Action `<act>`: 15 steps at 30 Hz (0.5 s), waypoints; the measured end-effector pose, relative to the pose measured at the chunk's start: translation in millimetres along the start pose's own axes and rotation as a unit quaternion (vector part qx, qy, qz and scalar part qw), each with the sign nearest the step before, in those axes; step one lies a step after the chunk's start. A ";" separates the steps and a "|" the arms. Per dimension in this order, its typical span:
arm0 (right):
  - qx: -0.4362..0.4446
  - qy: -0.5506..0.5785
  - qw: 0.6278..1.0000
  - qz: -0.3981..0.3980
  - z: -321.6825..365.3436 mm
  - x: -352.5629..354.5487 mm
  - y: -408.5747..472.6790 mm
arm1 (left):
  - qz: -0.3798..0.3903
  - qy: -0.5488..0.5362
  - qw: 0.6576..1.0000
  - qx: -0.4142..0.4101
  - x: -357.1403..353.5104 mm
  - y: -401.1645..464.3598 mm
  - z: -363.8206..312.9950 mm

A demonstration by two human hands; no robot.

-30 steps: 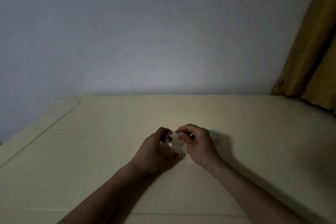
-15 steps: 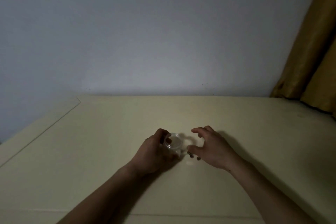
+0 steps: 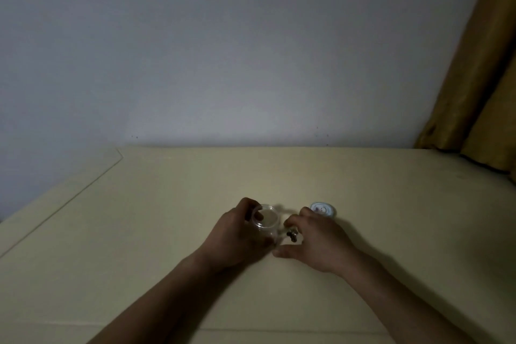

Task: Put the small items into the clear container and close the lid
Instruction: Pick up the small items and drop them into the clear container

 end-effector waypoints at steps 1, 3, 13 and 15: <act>0.003 0.002 1.000 -0.005 1.5 -0.1 -0.1 | 0.000 0.000 1.000 -0.001 -0.1 0.0 0.1; 0.010 0.015 1.000 -0.012 4.3 -0.1 -0.5 | -0.003 0.003 1.000 -0.002 -0.3 0.0 -0.2; 0.028 0.053 0.998 -0.029 11.8 2.9 -0.5 | 0.003 0.009 1.000 0.000 0.9 0.1 -2.0; 0.026 0.056 0.998 -0.029 11.8 2.5 -0.7 | 0.002 0.011 1.000 0.000 1.0 -0.4 -2.7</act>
Point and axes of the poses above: each hand's wrist, its own y-axis towards the middle knuckle, its own x-axis out of the back of the hand, z = x × y, the point moved 6 cm from there along y, towards the middle knuckle, and after that the axes turned 14 degrees about -z, right-handed, at the moved point
